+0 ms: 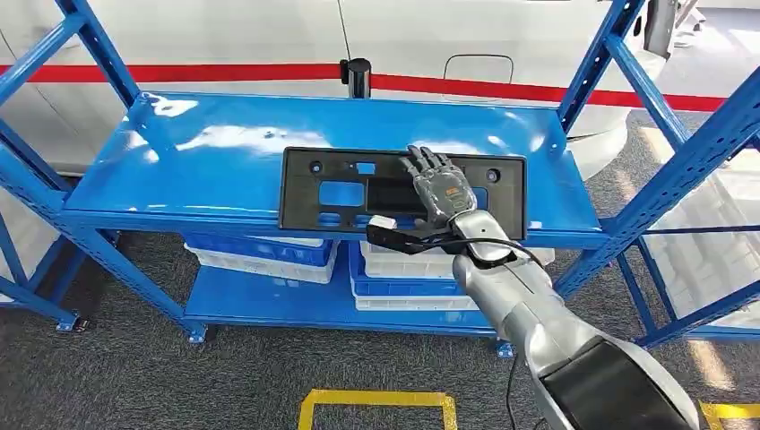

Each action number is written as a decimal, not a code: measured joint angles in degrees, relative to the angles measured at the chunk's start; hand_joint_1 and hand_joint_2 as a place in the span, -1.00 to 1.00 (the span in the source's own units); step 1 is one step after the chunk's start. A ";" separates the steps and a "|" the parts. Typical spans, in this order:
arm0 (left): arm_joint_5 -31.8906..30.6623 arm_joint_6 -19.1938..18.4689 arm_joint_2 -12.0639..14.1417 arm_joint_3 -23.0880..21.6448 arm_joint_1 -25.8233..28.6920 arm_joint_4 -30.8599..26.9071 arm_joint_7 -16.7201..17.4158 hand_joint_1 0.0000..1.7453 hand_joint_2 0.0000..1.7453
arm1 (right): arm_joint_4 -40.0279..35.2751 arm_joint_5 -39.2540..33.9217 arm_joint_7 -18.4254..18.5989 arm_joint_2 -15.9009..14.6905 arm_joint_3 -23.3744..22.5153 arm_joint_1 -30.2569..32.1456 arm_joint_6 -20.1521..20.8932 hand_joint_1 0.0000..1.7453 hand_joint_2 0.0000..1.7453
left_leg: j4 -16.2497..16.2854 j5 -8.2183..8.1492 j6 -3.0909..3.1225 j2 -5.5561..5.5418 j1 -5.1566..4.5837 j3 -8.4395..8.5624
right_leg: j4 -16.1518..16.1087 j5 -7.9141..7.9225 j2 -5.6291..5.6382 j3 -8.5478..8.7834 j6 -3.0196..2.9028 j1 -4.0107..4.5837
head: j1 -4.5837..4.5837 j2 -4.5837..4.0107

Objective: Take the parts from the cabinet and place them on the table.

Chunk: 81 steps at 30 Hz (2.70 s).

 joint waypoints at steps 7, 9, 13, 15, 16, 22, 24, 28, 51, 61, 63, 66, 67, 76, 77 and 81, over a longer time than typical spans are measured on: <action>0.00 0.02 -0.24 0.13 0.01 0.00 0.07 -1.00 -1.00 | 0.00 0.83 -0.02 0.00 -0.02 -0.32 -0.33 -1.00 1.00 | 0.00 0.00 0.00 0.00 0.00 0.00 | 0.00 0.00 0.00 0.00 0.00 0.00 | -0.02 0.00; 0.00 0.02 -0.26 0.28 0.02 0.00 0.07 -1.00 -1.00 | 0.00 1.03 0.00 0.00 -0.02 -0.36 -0.50 -1.00 1.00 | 0.00 0.00 0.00 0.00 0.00 0.00 | 0.00 0.00 0.00 0.00 0.00 0.00 | 0.00 0.00; 0.00 0.02 -0.28 0.39 0.02 0.00 -0.17 -1.00 -1.00 | -0.02 1.42 -0.09 0.00 -0.04 -0.67 -0.74 -1.00 1.00 | 0.00 0.00 0.00 0.00 0.00 0.00 | 0.00 0.00 0.00 0.00 0.00 0.00 | 0.00 0.00; 0.02 0.02 -0.28 0.42 0.02 0.00 -0.30 -1.00 -1.00 | -0.02 1.58 -0.20 0.00 -0.04 -0.77 -0.81 -1.00 1.00 | 0.00 0.00 0.00 0.00 0.00 0.00 | 0.00 0.00 0.00 0.00 0.00 0.00 | 0.00 0.00; 0.02 0.02 -0.28 0.44 0.01 0.00 -0.33 -1.00 -1.00 | -0.02 1.62 -0.20 0.00 -0.04 -0.82 -0.83 -1.00 1.00 | 0.00 0.00 0.00 0.00 0.00 0.00 | 0.00 0.00 0.00 0.00 0.00 0.00 | 0.00 0.00; 0.13 0.02 -0.31 0.46 0.01 0.00 -0.39 -1.00 -1.00 | -0.02 1.75 -0.57 0.02 -0.02 -0.86 -0.87 -1.00 1.00 | 0.00 0.00 0.00 0.00 0.00 0.00 | 0.00 0.00 0.00 0.00 0.00 0.00 | 0.00 0.00; 0.28 0.02 -0.33 0.48 0.02 0.00 -0.39 -1.00 -1.00 | 0.00 1.82 -0.90 0.18 -0.02 -0.85 -0.87 -1.00 1.00 | 0.00 0.00 0.00 0.00 0.00 0.00 | 0.00 0.00 0.00 0.00 0.00 0.00 | 0.00 0.00; 0.35 0.02 -0.39 0.50 0.02 0.00 -0.02 -1.00 -1.00 | -0.02 1.90 -1.03 0.55 -0.04 -0.88 -1.66 -1.00 1.00 | 0.00 0.00 0.00 0.00 0.00 0.00 | 0.00 0.00 0.00 0.00 0.00 0.00 | 0.00 0.00; -0.07 -0.44 -0.66 1.29 0.02 0.00 -0.24 -1.00 -1.00 | -3.48 2.69 -2.34 0.81 -1.53 -4.93 -9.12 -1.00 1.00 | 0.00 0.00 0.00 0.00 0.00 -0.01 | 0.01 0.00 0.00 0.00 0.00 0.00 | 0.00 0.00; 1.07 0.02 -0.61 2.49 0.04 0.02 -0.48 -1.00 -1.00 | -9.88 4.05 -4.07 -1.66 -3.87 -9.37 -3.60 -1.00 1.00 | 0.01 0.00 0.00 -0.01 0.00 -0.01 | 0.00 0.00 0.00 -0.01 0.00 0.00 | 0.00 0.00; 1.07 0.07 -0.55 2.99 0.06 0.02 -0.57 -1.00 -1.00 | -11.54 4.18 -4.31 -2.69 -4.02 -9.39 -2.82 -1.00 1.00 | 0.01 0.00 0.00 -0.01 0.00 -0.01 | 0.00 0.00 -0.01 0.00 0.00 0.00 | 0.00 0.00; 1.16 0.13 -0.50 3.47 0.05 0.00 -0.59 -1.00 -1.00 | -12.98 3.70 -4.91 -3.67 -4.39 -9.46 -1.82 -1.00 1.00 | 0.01 0.00 0.00 -0.01 0.00 0.00 | 0.00 0.00 0.01 -0.02 0.00 0.00 | -0.02 0.00; 1.16 0.13 -0.50 3.65 0.05 0.00 -0.59 -1.00 -1.00 | -13.58 3.02 -5.53 -4.13 -4.52 -9.34 -1.05 -1.00 1.00 | 0.01 0.00 0.00 0.00 0.00 0.01 | 0.00 0.00 0.00 -0.04 0.00 0.00 | -0.02 0.00; 1.20 -0.06 -0.20 4.85 0.21 0.02 -1.73 -1.00 -1.00 | -27.42 -12.90 -11.95 -14.09 -6.51 -4.72 14.46 -1.00 1.00 | 0.03 0.00 0.00 -0.08 -0.03 -0.03 | -0.02 0.00 -0.05 -0.01 0.00 -0.02 | 0.00 0.00; 1.20 -0.17 -0.17 5.05 0.20 0.02 -1.79 -1.00 -1.00 | -28.92 -14.67 -12.21 -15.46 -6.58 -3.82 15.67 -1.00 1.00 | 0.03 0.00 0.00 -0.08 -0.04 -0.02 | -0.02 0.01 -0.04 -0.02 0.01 -0.02 | -0.02 0.00; 1.20 -0.37 -0.15 5.66 0.21 0.02 -1.79 -1.00 -1.00 | -34.12 -18.27 -13.42 -19.89 -6.49 -0.43 17.97 -1.00 1.00 | 0.03 0.00 0.00 -0.08 -0.04 -0.03 | -0.02 0.01 -0.04 -0.02 0.02 -0.01 | -0.02 0.00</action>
